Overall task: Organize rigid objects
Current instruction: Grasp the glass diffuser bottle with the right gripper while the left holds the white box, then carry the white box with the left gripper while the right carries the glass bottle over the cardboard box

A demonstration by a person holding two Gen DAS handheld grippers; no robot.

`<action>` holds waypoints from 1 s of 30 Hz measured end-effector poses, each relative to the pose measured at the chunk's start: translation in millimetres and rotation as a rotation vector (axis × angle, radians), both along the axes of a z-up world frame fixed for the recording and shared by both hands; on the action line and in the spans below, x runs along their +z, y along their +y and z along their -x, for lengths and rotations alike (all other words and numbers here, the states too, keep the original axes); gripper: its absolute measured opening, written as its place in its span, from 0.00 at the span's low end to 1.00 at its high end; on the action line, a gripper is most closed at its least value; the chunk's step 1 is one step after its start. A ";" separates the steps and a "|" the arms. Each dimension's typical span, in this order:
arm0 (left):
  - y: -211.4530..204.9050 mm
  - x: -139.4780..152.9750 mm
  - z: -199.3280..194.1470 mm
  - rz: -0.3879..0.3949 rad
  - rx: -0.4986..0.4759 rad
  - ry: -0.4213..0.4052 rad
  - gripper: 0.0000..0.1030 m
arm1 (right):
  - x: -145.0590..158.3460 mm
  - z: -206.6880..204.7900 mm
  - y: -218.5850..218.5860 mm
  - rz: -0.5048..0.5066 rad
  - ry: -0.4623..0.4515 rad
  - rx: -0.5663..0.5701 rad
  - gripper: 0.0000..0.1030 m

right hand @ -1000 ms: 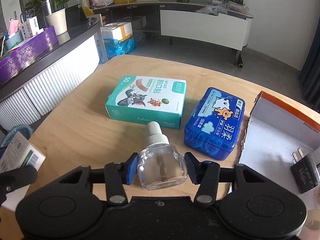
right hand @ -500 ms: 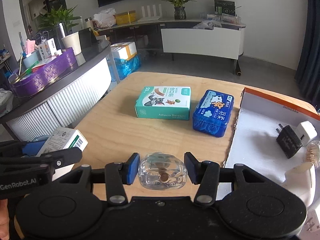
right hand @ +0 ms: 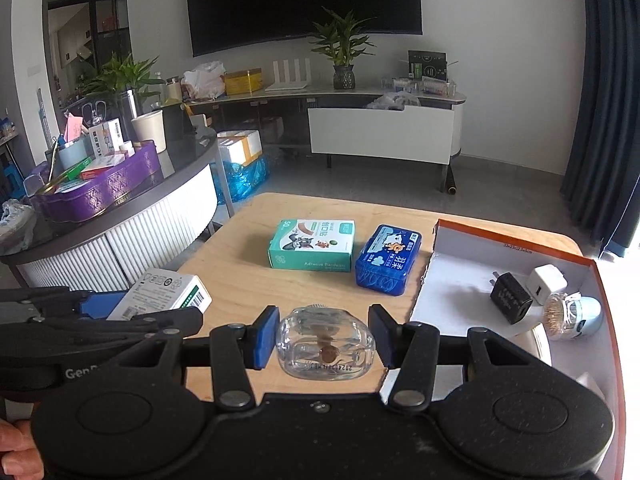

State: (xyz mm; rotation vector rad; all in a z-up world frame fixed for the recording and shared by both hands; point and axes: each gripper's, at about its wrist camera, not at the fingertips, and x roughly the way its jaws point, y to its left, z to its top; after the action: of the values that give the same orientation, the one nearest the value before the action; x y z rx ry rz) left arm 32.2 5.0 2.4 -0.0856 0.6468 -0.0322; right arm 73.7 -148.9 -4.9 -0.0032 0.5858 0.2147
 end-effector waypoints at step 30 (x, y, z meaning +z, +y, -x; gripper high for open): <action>-58.7 18.0 6.8 -0.024 -0.120 -0.048 0.58 | 24.8 57.6 -67.5 -0.064 -0.073 -0.154 0.59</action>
State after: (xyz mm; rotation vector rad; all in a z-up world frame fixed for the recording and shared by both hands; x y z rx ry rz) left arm 25.3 -53.8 20.4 -0.0229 0.6035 -0.1420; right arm 16.1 -216.4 19.9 0.0960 0.5038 0.0829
